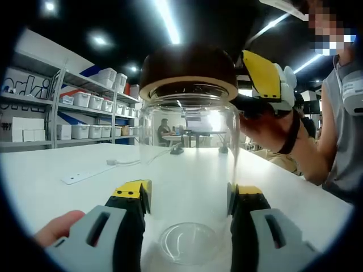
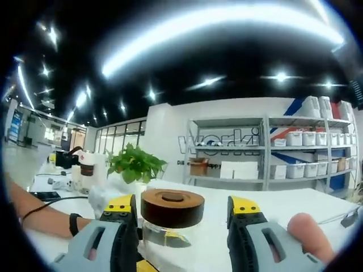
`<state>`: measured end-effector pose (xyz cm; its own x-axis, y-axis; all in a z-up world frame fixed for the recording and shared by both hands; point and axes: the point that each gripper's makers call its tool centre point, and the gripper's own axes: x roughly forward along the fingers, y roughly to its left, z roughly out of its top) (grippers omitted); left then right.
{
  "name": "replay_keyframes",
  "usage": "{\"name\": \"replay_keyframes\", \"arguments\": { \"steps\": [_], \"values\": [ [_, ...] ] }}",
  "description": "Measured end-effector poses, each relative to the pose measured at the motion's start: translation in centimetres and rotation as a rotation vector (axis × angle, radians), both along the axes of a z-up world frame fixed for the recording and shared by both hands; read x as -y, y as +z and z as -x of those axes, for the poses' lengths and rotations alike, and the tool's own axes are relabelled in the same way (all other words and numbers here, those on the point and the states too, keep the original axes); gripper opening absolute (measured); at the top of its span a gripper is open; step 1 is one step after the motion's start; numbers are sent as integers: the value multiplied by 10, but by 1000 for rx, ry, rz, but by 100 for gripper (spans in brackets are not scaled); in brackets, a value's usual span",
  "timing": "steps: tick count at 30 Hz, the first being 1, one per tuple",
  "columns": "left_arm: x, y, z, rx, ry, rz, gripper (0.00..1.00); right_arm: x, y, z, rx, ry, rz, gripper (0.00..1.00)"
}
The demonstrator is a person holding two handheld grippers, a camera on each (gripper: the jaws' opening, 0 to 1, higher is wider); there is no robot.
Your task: Clamp the coffee can twist off the lid put the lid on the table pick up the lid cover the can tighten the lid
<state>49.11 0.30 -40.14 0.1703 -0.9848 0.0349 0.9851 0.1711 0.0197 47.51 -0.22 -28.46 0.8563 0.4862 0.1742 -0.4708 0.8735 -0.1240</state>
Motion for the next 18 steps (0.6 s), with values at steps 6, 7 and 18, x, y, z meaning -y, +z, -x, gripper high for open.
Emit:
{"name": "replay_keyframes", "arguments": {
  "steps": [6, 7, 18],
  "values": [
    [0, 0, 0, 1, 1, -1, 50, -8, 1, 5, -11, 227, 48, 64],
    [0, 0, 0, 1, 1, -1, 50, -9, 1, 6, -28, 289, 39, 64],
    [-1, -1, -1, 3, 3, -4, 50, -25, -9, -2, -139, 555, 103, 60]
  ]
}}
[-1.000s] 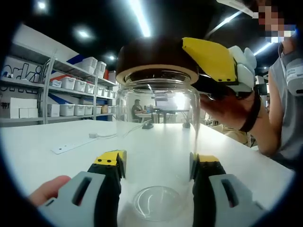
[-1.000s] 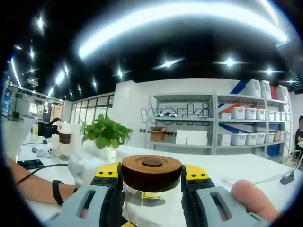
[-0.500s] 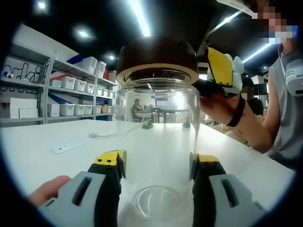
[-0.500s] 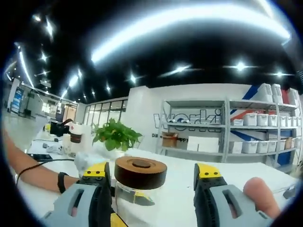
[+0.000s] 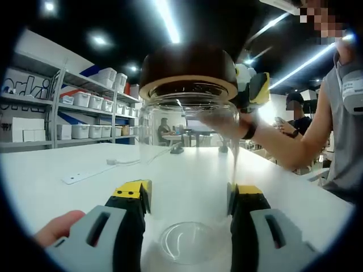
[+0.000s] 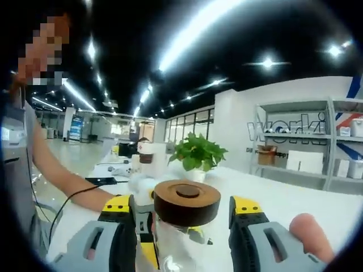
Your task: Clamp the coffee can twist off the lid put the lid on the table pick up the lid cover the can tighten the lid
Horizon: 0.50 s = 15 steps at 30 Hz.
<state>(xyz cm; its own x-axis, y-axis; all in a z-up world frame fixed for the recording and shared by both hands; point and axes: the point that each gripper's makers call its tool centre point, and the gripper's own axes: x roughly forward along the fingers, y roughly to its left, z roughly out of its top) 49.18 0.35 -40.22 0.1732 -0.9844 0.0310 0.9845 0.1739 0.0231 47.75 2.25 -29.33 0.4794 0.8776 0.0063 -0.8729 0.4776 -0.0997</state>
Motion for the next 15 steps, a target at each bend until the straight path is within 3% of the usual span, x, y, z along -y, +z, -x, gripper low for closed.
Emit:
{"name": "replay_keyframes", "arguments": {
  "steps": [15],
  "values": [
    [0, -2, -10, 1, -3, -2, 50, -4, -6, -13, -21, -41, -4, 50]
  ]
}}
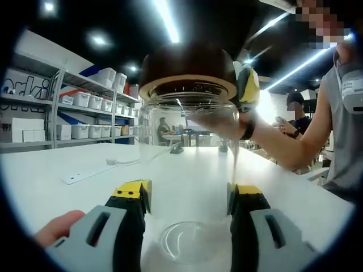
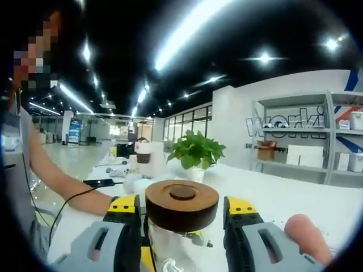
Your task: Clamp the coffee can twist off the lid put the lid on the table pick up the lid cover the can tighten the lid
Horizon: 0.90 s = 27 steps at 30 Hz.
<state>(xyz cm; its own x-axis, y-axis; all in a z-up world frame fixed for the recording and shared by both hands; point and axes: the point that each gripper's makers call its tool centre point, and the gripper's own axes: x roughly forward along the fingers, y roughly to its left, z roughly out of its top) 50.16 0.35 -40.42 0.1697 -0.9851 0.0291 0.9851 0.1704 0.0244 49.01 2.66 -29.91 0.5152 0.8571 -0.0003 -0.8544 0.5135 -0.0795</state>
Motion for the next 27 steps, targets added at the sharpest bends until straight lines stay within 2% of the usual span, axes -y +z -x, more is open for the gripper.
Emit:
{"name": "replay_keyframes", "arguments": {
  "steps": [9, 20, 27],
  "values": [
    [0, -1, -1, 1, -1, -1, 50, -3, 1, 3, -12, -30, -24, 45],
    [1, 0, 6, 2, -2, -3, 50, -2, 3, 6, 51, -185, 22, 45],
    [1, 1, 12, 2, -3, -4, 50, -1, 3, 7, 62, -243, 24, 45]
  ]
}}
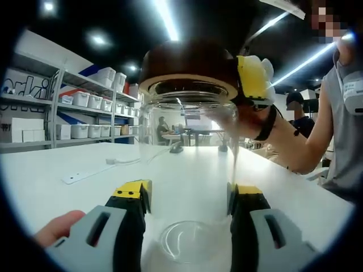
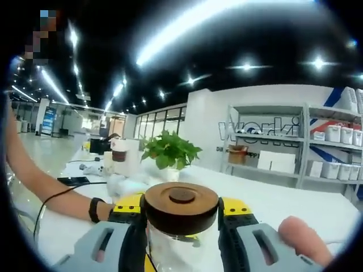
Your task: Clamp the coffee can twist off the lid put the lid on the table pick up the lid cover the can tighten the lid
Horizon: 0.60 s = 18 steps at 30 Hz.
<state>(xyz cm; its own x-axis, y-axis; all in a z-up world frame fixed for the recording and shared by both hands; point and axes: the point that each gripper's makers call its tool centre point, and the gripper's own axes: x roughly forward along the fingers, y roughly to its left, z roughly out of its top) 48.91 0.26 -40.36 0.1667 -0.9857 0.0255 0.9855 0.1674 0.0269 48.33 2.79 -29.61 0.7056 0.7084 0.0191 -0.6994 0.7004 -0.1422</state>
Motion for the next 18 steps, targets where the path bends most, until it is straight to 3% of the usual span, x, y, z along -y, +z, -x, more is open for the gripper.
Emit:
{"name": "replay_keyframes", "arguments": {
  "steps": [18],
  "values": [
    [0, 0, 3, 4, -2, -5, 49, 3, 1, 2, 32, -205, 18, 45]
  ]
}}
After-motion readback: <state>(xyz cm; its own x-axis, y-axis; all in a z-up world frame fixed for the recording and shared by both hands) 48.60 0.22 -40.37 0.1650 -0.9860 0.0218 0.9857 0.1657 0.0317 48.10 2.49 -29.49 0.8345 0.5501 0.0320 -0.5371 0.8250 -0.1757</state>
